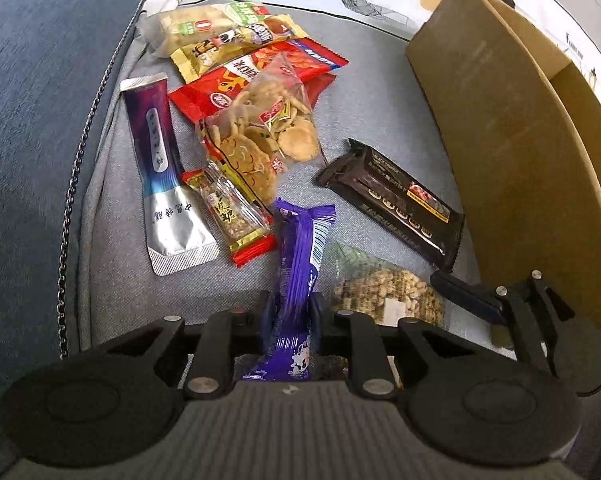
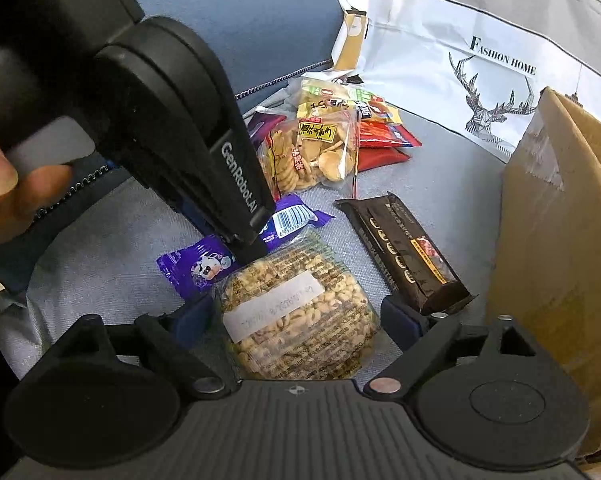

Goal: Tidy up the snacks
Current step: 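Grasp the purple chocolate bar with left gripper while right grasps the peanut bag, then carry the peanut bag into the box with right gripper while left holds purple bar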

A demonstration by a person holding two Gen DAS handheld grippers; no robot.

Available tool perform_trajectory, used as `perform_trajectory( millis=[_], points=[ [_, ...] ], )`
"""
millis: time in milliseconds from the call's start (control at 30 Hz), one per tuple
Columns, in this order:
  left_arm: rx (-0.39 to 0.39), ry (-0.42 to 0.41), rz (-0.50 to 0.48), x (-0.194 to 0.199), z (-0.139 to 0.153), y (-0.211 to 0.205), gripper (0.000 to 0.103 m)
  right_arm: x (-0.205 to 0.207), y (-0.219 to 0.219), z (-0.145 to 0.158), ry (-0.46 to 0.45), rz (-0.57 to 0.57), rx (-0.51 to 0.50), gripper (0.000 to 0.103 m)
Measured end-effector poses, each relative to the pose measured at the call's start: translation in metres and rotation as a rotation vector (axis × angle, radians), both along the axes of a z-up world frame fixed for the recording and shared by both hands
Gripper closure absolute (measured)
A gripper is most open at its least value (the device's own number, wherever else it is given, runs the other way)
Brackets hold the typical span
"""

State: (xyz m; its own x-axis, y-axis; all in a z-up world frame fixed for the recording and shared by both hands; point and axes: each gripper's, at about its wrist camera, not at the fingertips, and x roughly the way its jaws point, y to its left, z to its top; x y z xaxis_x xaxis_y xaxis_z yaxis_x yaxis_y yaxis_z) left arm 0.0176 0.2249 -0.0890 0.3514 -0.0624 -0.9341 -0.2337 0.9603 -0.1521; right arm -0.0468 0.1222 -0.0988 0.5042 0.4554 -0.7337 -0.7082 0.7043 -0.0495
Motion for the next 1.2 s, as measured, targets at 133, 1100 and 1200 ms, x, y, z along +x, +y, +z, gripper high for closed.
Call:
perform_trajectory(
  millis=[133,1100,1200],
  points=[
    [-0.019,-0.05,0.006,-0.002,0.009,0.001,0.088,-0.002,-0.002,0.002,-0.02,0.001,0.006,0.02],
    [0.007,-0.537,0.224,-0.017,0.103,-0.018,0.089,0.027,-0.116,0.172,-0.355,-0.165,0.263,0.02],
    [0.033,-0.569,0.207,-0.01,0.107,-0.046,0.089,0.038,-0.138,0.151,-0.329,-0.282,0.287,0.02]
  ],
)
